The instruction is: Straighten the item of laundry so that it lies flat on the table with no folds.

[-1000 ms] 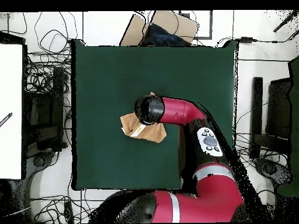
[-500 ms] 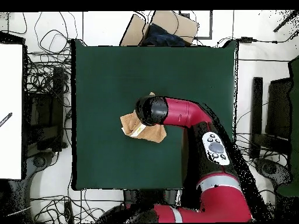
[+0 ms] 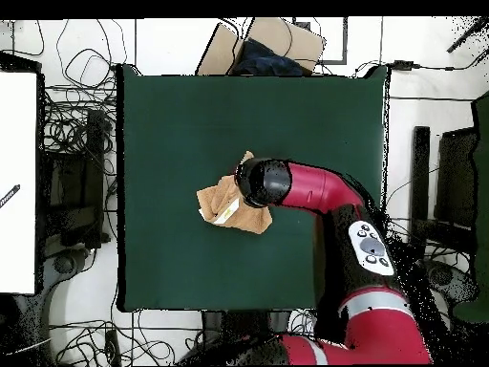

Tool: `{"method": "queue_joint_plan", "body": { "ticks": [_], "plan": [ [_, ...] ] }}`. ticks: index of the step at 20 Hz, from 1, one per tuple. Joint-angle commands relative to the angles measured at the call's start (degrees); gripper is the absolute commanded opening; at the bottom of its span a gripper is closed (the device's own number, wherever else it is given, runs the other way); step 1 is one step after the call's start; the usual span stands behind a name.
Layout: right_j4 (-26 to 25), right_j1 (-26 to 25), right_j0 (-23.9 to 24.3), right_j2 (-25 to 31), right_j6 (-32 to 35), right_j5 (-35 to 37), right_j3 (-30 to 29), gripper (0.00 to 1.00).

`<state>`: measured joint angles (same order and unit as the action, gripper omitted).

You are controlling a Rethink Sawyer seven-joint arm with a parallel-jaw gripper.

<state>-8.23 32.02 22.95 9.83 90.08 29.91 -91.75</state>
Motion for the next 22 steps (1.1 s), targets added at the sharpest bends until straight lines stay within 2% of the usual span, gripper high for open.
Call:
{"method": "queue_joint_plan", "body": {
  "ticks": [1,5,12,22],
  "plan": [
    [-1.01,-1.8,1.49,3.79,2.28,1.13,-5.25,1.0],
    [-1.31,-1.88,1.73,3.71,2.44,0.73,-5.47,1.0],
    [-1.85,-7.31,1.16,4.24,4.18,-5.12,-3.45,1.0],
    [-1.37,-10.65,0.75,4.86,3.67,-5.81,0.13,1.0]
  ]
}}
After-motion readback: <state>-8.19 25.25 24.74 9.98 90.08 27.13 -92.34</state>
